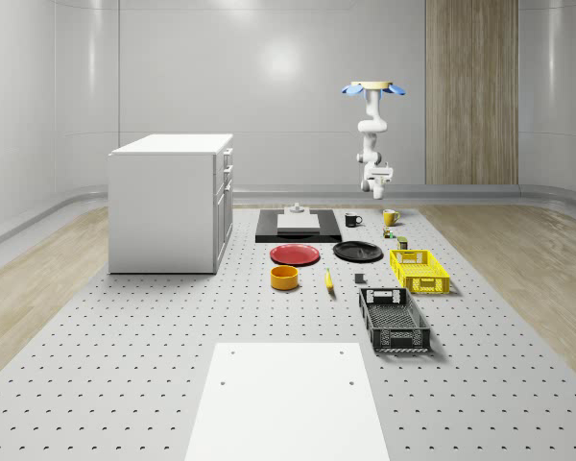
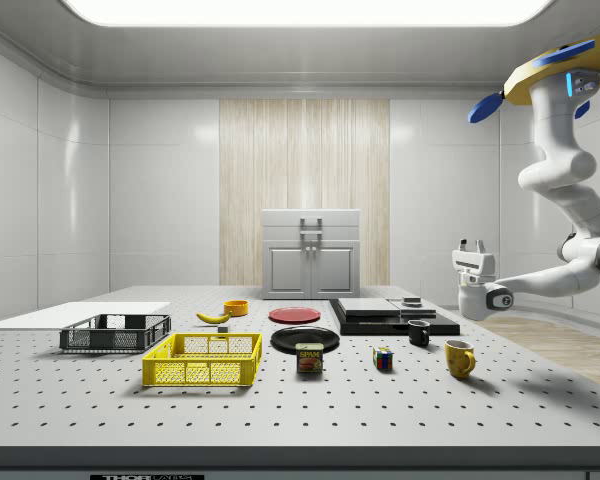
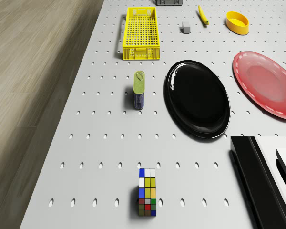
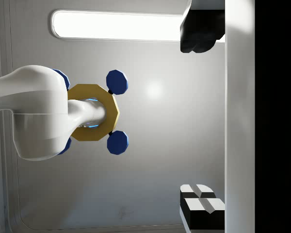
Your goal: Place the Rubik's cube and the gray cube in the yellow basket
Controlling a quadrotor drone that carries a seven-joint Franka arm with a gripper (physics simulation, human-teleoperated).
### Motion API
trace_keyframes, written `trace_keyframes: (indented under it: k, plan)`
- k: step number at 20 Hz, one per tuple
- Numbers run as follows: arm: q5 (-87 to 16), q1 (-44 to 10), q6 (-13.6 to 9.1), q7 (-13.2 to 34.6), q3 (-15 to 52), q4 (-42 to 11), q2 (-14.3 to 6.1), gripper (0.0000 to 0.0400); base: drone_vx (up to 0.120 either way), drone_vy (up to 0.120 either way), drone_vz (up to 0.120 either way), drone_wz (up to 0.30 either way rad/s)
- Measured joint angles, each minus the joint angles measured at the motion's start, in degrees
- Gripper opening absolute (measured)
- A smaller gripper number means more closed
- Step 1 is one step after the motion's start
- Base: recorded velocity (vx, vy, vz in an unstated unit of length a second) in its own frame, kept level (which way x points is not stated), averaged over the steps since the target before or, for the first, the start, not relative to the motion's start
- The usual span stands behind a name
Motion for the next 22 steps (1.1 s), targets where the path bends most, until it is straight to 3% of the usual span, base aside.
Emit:
trace_keyframes:
  k: [9,15,18,22]
  plan:
    - [-6.70,-1.47,0.48,0.89,4.76,-0.74,-0.39,0.0400,0.120,0.000,0.000,0.000]
    - [-21.10,-4.70,1.16,2.98,14.84,-3.89,-1.24,0.0400,0.120,0.000,-0.020,0.000]
    - [-34.38,-7.83,1.84,5.34,23.70,-8.87,-2.40,0.0400,0.120,0.000,-0.120,0.000]
    - [-58.65,-14.46,2.54,11.46,38.23,-21.57,-5.21,0.0400,0.120,0.000,-0.120,0.000]
